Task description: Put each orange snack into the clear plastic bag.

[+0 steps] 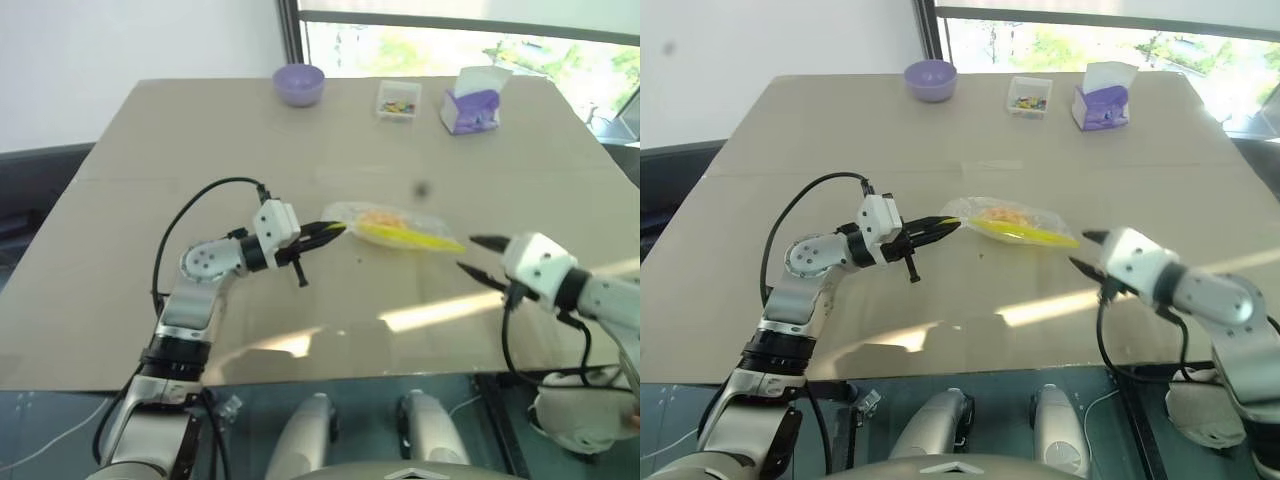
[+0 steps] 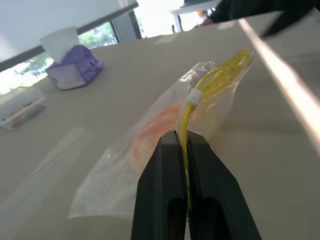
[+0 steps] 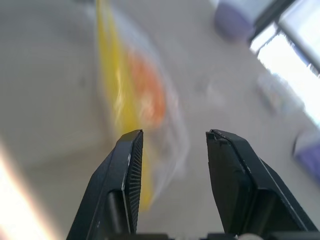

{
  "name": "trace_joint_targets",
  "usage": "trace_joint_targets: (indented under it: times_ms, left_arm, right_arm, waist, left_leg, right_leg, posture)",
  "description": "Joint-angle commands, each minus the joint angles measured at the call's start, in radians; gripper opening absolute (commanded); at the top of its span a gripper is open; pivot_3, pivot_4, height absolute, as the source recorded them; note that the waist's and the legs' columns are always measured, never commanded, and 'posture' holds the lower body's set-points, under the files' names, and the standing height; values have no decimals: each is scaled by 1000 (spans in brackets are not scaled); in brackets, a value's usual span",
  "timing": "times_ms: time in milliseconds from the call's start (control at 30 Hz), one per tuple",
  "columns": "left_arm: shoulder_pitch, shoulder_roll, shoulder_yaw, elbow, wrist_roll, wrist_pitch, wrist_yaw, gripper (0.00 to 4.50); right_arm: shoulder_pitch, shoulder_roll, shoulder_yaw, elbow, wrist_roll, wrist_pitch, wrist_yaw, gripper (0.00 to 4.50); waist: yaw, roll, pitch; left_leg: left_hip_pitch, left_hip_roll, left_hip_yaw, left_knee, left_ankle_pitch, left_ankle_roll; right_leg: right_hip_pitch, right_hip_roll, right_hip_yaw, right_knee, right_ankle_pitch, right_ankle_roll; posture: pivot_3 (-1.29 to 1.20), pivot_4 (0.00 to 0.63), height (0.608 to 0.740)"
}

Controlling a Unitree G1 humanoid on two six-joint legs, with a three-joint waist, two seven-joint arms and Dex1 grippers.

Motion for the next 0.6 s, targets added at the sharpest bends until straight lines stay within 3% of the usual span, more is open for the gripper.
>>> trace_joint_targets:
  times_ms: [33,233,600]
  left_arm:
    - [-10,14,-7,-42,16,-16,-5,0]
    - [-19,4,-15,-41,28,-13,10,0]
    - [-29,5,-18,-68,33,14,37,0]
  right_arm:
    - [-135,77,161,20,-61,11,-25,2127]
    - [-273,179,296,136,-126,-11,-29,2127]
    - [-304,233,353,164,-143,0,-4,2127]
  waist:
    - [0,-1,0]
    - [13,-1,0]
    - [20,-1,0]
  left_leg:
    - [0,2,-1,0,0,0]
    - [-3,-1,-2,0,0,-1]
    - [-3,-1,-3,-2,0,-1]
  right_leg:
    - [0,2,-1,0,1,-1]
    - [-1,0,-2,-1,1,-2]
    - [-2,0,-2,-3,1,-2]
  posture:
    - [0,150,740]
    - [0,150,740]
    - [0,150,740]
